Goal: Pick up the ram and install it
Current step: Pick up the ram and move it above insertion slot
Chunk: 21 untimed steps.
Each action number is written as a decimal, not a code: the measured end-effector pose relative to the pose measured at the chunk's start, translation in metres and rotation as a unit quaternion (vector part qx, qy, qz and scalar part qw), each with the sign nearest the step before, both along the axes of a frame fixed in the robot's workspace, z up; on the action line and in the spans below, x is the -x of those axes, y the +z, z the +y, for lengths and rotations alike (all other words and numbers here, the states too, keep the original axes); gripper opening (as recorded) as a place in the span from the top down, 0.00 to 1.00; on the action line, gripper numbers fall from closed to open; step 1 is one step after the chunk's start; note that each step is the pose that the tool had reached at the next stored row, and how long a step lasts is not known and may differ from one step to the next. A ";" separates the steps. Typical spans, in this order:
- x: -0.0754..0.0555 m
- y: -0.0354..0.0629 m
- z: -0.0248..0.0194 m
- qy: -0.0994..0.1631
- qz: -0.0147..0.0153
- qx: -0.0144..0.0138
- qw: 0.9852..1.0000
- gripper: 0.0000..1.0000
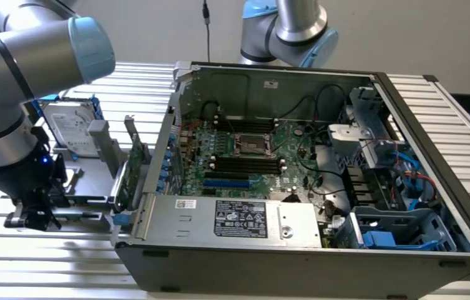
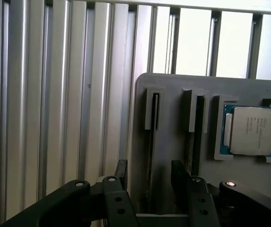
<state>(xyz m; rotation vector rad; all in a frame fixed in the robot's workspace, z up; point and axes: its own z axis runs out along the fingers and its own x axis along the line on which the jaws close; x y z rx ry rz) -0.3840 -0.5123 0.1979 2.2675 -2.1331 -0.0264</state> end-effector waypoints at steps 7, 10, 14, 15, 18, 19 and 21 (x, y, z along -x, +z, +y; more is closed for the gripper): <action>-0.001 -0.0011 0.0000 -0.001 0.000 0.000 1.000 0.50; -0.001 -0.0012 0.0000 -0.001 0.000 0.000 1.000 0.48; -0.001 -0.0013 0.0000 -0.002 0.000 0.000 1.000 0.37; -0.001 -0.0013 0.0000 -0.002 0.000 0.000 1.000 0.31; -0.001 -0.0013 0.0000 -0.002 0.000 0.000 1.000 0.31; -0.001 -0.0014 0.0000 -0.002 0.000 0.000 1.000 0.31; -0.001 -0.0014 0.0000 -0.002 0.000 0.000 1.000 0.31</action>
